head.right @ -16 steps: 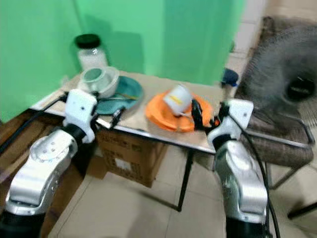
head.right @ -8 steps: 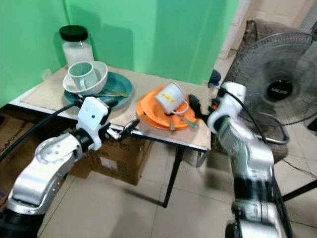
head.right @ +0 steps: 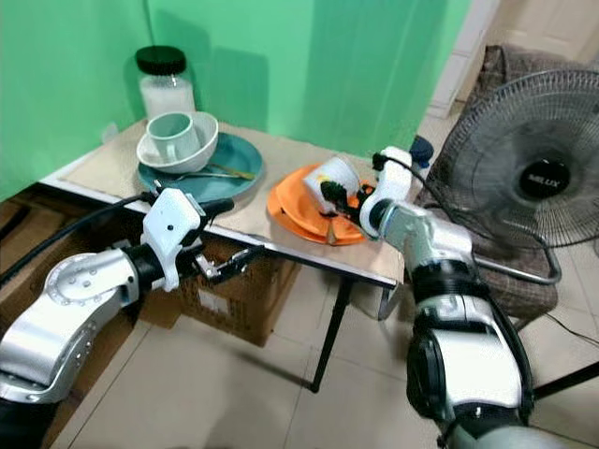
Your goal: Setting the table
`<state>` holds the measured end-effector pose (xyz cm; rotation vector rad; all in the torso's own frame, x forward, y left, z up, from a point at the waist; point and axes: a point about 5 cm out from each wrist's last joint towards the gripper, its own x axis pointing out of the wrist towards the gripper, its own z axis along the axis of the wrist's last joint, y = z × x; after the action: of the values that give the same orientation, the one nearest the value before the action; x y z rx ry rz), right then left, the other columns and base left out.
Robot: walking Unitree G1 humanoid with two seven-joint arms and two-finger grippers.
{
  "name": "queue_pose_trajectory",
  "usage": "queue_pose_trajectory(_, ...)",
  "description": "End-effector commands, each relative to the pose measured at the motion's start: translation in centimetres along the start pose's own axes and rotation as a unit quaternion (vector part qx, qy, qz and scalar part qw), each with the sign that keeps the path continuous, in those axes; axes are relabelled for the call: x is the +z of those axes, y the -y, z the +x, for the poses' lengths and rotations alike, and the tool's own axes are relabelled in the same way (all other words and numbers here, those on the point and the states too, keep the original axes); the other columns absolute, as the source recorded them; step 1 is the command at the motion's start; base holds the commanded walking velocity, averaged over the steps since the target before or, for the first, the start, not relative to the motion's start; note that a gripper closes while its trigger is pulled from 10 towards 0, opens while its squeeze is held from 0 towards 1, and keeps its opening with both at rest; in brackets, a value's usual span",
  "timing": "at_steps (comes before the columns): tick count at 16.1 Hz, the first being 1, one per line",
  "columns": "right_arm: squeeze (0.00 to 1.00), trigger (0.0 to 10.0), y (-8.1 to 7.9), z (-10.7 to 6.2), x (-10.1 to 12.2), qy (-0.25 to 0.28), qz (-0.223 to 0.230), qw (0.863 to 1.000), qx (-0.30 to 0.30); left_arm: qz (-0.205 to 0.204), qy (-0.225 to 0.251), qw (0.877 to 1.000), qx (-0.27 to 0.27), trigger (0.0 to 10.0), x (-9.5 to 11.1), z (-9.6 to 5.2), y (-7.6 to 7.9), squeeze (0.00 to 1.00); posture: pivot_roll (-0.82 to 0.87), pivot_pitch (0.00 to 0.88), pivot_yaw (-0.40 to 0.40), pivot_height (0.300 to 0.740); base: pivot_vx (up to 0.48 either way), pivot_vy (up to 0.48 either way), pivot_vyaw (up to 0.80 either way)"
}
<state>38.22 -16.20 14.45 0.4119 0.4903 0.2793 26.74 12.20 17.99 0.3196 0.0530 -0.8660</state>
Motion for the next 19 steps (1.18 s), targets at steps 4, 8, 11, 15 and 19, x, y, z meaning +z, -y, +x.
queue_pose_trajectory(4,0.00,10.0,0.8,-0.1,1.5,0.030,0.027,0.999,-0.013,0.001,0.003,1.000,-0.023,10.0,0.5,-0.1,0.6,0.00,0.05,0.000,-0.087,0.740,0.000,0.000,0.00)
queue_pose_trajectory(8,0.00,10.0,1.3,-0.9,3.6,0.056,0.055,0.997,0.006,-0.004,0.004,0.999,-0.031,10.0,0.6,-0.1,0.7,0.00,0.04,0.000,-0.084,0.740,0.000,0.000,0.00)
queue_pose_trajectory(11,0.00,10.0,2.2,-0.5,1.9,0.029,0.089,0.995,-0.019,-0.004,0.003,0.999,-0.038,10.0,0.6,0.0,0.9,0.00,0.04,0.000,-0.082,0.740,0.000,0.000,0.00)
queue_pose_trajectory(15,0.00,10.0,2.5,-0.4,0.6,-0.007,0.129,0.991,-0.023,-0.004,0.001,0.999,-0.042,10.0,0.6,-0.2,1.0,0.00,0.05,0.000,-0.085,0.740,0.000,0.000,0.00)
queue_pose_trajectory(19,0.00,10.0,1.9,-0.2,0.2,-0.034,0.161,0.986,-0.017,-0.004,-0.002,0.999,-0.041,10.0,0.6,-0.2,1.0,0.00,0.05,0.000,-0.089,0.740,0.000,0.000,0.00)
